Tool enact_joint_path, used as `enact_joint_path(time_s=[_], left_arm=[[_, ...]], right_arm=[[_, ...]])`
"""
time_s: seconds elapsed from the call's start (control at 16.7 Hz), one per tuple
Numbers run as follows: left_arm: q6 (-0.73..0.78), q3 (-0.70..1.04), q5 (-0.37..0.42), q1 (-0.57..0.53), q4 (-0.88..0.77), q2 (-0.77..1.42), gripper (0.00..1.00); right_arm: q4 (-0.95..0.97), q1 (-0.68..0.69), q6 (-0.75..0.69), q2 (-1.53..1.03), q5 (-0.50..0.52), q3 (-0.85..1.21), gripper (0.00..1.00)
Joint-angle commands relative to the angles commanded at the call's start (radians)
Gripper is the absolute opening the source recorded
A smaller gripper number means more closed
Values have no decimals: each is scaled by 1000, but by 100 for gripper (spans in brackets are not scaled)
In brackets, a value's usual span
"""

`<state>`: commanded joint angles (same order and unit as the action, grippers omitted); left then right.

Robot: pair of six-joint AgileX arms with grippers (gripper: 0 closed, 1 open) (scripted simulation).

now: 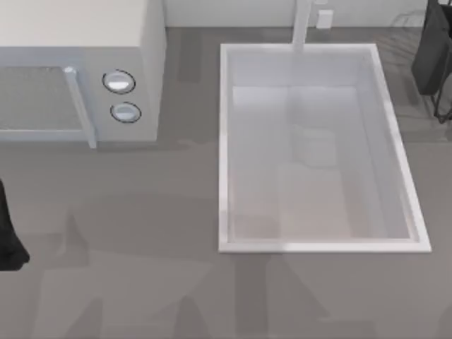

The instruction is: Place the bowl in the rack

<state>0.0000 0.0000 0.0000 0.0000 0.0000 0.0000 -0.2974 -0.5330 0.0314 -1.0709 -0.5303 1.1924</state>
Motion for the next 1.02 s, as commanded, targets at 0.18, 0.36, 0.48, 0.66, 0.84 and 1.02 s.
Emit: enact_joint_path(time_s=[0.18,0.36,0.48,0.66,0.84,1.02], left_arm=[[0,0,0,0,0,0,100],[0,0,0,0,0,0,100],[0,0,0,0,0,0,100],[0,0,0,0,0,0,100],[0,0,0,0,0,0,100],[0,0,0,0,0,0,100]], right_arm=[[122,-79,-12,64,-68,-37,0],[150,-100,-15,81,-86,-46,0],[150,-100,-15,81,-86,-46,0],[161,-91,-14,65,-81,-42,0],[258,-57,-14,-30,-53,-48,0],[440,-2,-13,-197,5,-71,0]])
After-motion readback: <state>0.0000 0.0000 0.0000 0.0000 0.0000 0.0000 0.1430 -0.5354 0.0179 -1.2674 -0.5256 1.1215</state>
